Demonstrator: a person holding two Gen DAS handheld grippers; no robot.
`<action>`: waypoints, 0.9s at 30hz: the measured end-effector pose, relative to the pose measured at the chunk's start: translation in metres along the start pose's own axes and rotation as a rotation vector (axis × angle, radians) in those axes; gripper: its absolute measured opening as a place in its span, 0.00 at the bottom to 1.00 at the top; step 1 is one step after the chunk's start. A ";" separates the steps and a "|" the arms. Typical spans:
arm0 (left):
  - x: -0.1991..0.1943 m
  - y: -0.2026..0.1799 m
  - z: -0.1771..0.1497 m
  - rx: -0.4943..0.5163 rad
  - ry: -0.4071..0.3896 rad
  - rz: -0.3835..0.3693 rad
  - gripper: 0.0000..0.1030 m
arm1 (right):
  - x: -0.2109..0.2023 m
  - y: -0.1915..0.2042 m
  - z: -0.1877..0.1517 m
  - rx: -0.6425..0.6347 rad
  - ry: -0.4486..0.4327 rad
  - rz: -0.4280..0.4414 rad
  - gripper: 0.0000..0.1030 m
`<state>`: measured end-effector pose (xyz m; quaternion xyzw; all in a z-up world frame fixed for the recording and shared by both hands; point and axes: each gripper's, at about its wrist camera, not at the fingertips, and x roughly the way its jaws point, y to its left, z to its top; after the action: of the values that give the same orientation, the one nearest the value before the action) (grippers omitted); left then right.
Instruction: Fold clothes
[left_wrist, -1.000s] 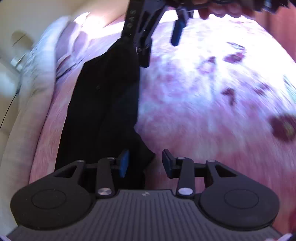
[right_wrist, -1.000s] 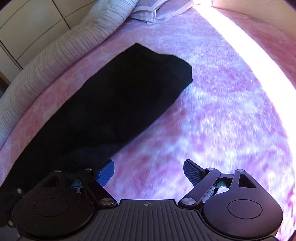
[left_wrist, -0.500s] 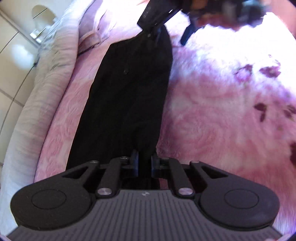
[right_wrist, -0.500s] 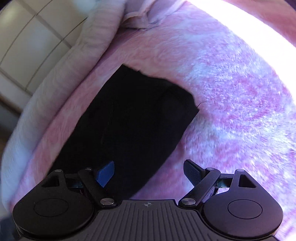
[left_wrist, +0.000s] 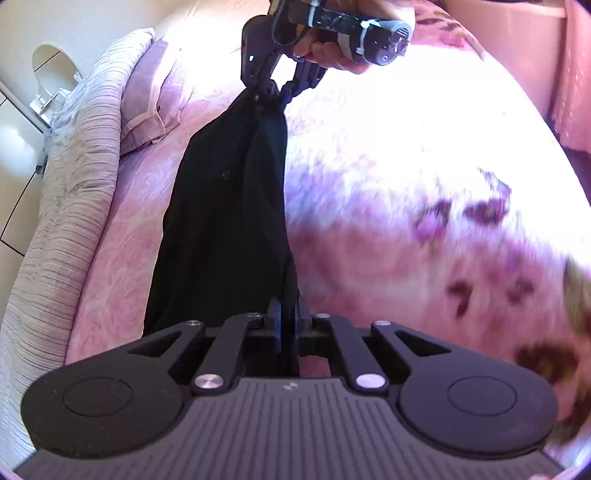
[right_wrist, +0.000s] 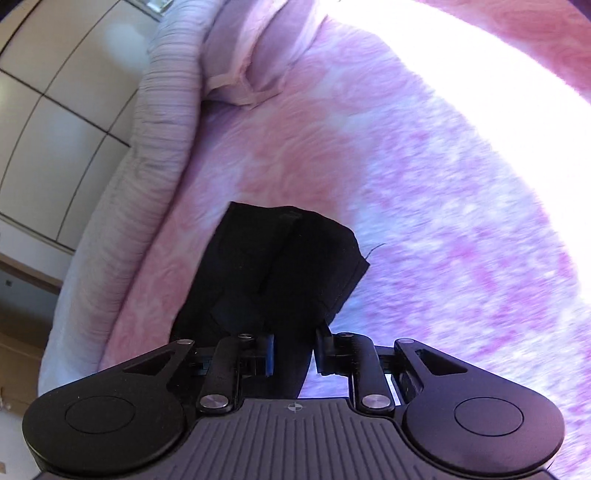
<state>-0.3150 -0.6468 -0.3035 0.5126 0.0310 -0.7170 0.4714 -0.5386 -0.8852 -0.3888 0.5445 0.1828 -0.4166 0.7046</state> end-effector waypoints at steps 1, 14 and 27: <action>0.003 -0.005 0.006 -0.004 -0.003 -0.001 0.03 | -0.003 -0.004 0.003 -0.009 -0.003 -0.012 0.18; 0.001 -0.023 -0.009 -0.125 0.033 -0.157 0.15 | -0.021 -0.023 0.002 -0.174 -0.039 -0.234 0.48; -0.096 0.160 -0.322 -0.542 0.448 0.180 0.33 | 0.003 0.169 -0.175 -0.904 0.190 -0.060 0.50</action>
<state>0.0287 -0.5035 -0.3127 0.5140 0.2771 -0.5082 0.6330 -0.3698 -0.7151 -0.3466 0.2129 0.4256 -0.2634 0.8392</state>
